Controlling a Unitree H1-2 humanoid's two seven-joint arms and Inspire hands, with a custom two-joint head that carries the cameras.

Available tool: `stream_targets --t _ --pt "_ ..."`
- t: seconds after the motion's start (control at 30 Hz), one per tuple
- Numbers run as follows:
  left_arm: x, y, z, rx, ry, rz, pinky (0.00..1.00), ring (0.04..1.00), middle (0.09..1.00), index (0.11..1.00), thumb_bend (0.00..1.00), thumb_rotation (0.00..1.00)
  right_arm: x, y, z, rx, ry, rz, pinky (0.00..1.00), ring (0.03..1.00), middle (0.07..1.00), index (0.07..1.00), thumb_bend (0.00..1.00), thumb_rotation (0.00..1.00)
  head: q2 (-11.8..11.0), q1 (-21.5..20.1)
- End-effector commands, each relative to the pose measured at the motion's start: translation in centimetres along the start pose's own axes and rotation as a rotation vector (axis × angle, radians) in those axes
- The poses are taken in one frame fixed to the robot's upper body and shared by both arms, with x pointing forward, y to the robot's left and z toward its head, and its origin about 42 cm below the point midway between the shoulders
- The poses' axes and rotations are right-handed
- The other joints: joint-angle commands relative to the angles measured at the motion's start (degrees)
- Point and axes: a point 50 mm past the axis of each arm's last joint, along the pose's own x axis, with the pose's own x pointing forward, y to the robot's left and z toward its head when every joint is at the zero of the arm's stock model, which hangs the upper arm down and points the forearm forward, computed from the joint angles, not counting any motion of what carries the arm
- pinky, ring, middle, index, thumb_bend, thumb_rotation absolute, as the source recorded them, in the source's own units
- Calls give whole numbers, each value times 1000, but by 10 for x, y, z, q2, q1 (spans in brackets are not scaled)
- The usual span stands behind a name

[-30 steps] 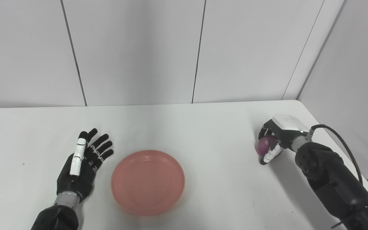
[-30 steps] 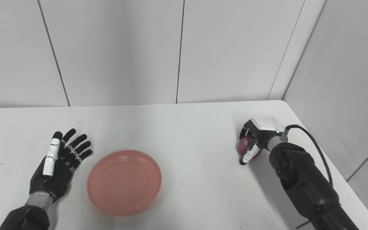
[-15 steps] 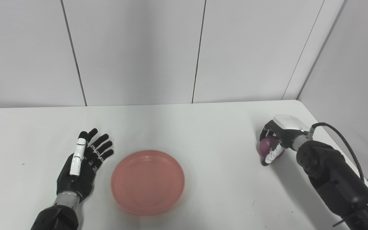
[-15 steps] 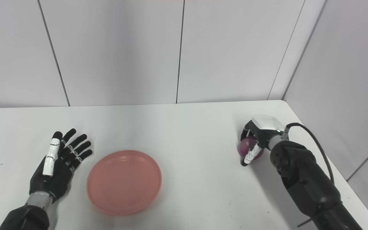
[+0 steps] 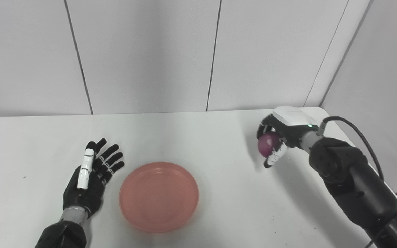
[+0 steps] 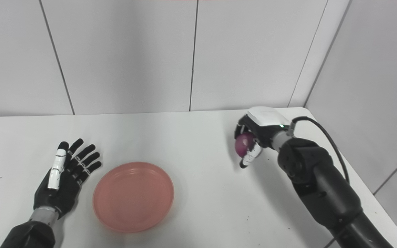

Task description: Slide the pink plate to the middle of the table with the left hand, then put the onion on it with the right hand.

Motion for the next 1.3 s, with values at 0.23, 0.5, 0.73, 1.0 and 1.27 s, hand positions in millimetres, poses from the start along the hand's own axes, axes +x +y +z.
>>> stream_targets --t 0.23,0.5,0.73,1.0,1.27 --pt "3 -20 4 -1 -38 -20 779 798 802 867 604 735 -5 -43 49 -72 -174 -110 348 405 499 512 517 0 -9 61" --pt "3 -38 -4 10 -31 -32 815 823 823 911 598 777 1 -40 79 -86 -321 -136 289 391 474 518 517 0 -10 117" --pt "3 -45 -7 28 -24 -15 796 799 812 914 613 778 5 -33 101 -90 -418 -156 329 413 500 501 518 0 -10 142" --pt "4 -54 -13 36 -11 -13 799 797 801 899 593 793 -2 -22 122 -53 -508 -162 339 416 510 499 516 0 -9 171" --pt "4 -59 -16 25 -4 -7 806 789 793 901 596 784 -7 -9 142 -26 -582 -152 355 417 494 506 517 0 -9 183"
